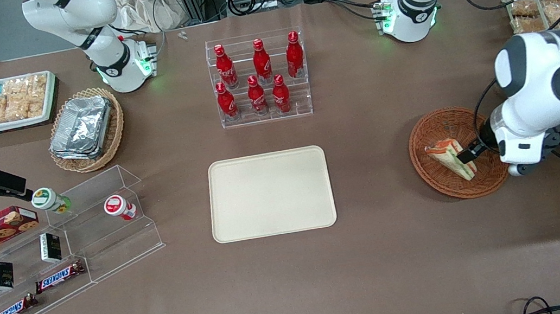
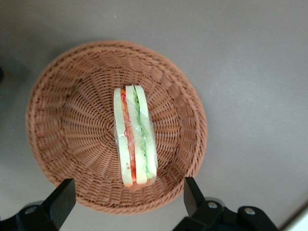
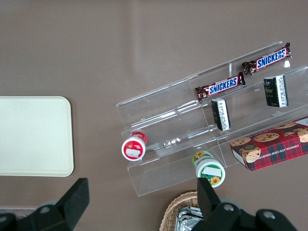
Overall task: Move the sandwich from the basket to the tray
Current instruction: 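Lower the left gripper over the sandwich in the wicker basket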
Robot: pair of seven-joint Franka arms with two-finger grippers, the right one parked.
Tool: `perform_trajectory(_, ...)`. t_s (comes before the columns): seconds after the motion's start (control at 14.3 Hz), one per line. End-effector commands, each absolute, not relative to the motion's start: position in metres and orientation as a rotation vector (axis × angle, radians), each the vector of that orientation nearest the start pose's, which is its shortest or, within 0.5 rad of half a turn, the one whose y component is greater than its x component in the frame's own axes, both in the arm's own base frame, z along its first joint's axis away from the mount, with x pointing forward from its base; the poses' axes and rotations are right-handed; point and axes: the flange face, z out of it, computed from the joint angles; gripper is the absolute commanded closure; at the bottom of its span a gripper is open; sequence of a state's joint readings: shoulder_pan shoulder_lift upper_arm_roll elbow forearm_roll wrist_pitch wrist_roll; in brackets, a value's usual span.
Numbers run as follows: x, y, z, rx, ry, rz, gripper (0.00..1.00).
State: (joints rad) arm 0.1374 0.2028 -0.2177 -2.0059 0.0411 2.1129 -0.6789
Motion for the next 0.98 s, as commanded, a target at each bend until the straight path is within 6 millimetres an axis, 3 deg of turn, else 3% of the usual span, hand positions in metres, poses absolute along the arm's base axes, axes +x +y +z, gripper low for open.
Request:
perform_trajectory(0.0,0.552,-0.04,0.323,-2.972,-0.918,0.103,0.0)
perform_trajectory(0.35,0.539,-0.035,0.283,-2.963,-0.878,0.102,0.0)
perform_trajectory(0.77,0.542,-0.035,0.259,-2.976,-0.878,0.111,0.0)
perform_trajectory(0.84,0.543,-0.035,0.255,-2.98,-0.881,0.106,0.02)
perform_trajectory(0.91,0.544,-0.035,0.25,-2.98,-0.884,0.113,0.18)
